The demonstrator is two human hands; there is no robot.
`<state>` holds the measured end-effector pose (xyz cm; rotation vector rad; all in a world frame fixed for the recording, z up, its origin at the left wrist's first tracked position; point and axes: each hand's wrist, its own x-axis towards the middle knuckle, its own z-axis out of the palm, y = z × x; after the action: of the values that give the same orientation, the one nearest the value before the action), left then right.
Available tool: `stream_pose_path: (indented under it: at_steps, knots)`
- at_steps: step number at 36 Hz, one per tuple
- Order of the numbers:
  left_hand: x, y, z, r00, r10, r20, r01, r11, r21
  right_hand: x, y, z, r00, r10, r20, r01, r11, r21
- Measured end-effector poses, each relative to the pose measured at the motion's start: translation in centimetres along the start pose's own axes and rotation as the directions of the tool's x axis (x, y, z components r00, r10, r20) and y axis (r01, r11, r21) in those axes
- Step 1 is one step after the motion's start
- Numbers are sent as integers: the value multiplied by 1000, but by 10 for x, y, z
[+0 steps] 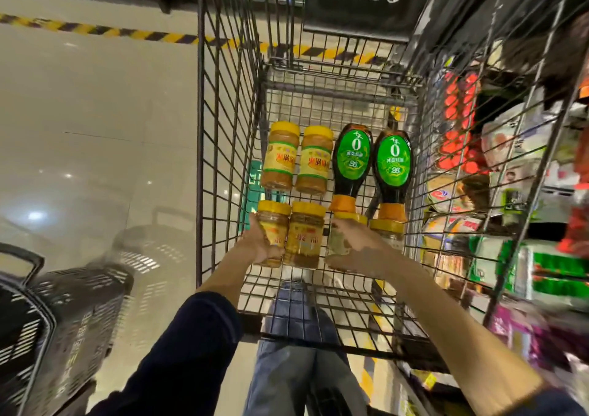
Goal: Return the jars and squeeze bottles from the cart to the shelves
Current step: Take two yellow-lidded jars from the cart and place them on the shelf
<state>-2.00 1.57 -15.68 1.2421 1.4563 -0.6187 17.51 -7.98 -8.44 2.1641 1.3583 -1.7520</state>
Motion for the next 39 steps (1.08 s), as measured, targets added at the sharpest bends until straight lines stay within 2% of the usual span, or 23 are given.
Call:
stream_pose_path:
  at_steps: [2, 5, 6, 10, 12, 16, 20, 24, 31, 34, 39]
  knots:
    - [1, 2, 0, 1000, -14, 16, 14, 999, -45, -5, -5, -5, 1000, -17, -25, 16, 999, -42]
    - [5, 1, -1, 999, -26, 30, 27, 999, -35, -16, -5, -3, 999, -25, -21, 28, 990, 137]
    - [7, -1, -1, 999, -24, 29, 25, 1000, -13, -18, -5, -1, 999, -34, -17, 36, 989, 144]
    - [14, -4, 0, 999, -31, 27, 31, 1000, -4, -16, -4, -1, 999, -30, -23, 31, 999, 44]
    - [11, -1, -2, 999, -35, 32, 36, 999, -23, -17, -2, 0, 999, -20, -28, 21, 998, 53]
    - [18, -5, -5, 999, 12, 38, -11, 1000, -15, -24, -7, -4, 999, -11, -44, 15, 995, 101]
    - [-12, 10, -14, 998, 38, 46, -38, 999, -3, -26, -19, -4, 997, 7, -78, 1, 994, 105]
    - [-37, 23, -22, 995, 98, -2, -97, 994, 44, -16, -30, 3, 996, 31, -84, -24, 996, 88]
    - [-74, 40, -36, 976, 218, -14, -216, 972, 87, 9, -38, 24, 983, 99, -158, -48, 953, 300]
    - [-77, 39, -38, 978, 203, 55, -202, 979, -16, 23, -36, 32, 977, 148, -152, -106, 961, 256]
    - [-83, 41, -45, 955, 297, 17, -293, 949, -115, 42, -33, 42, 960, 255, -116, -241, 962, 126]
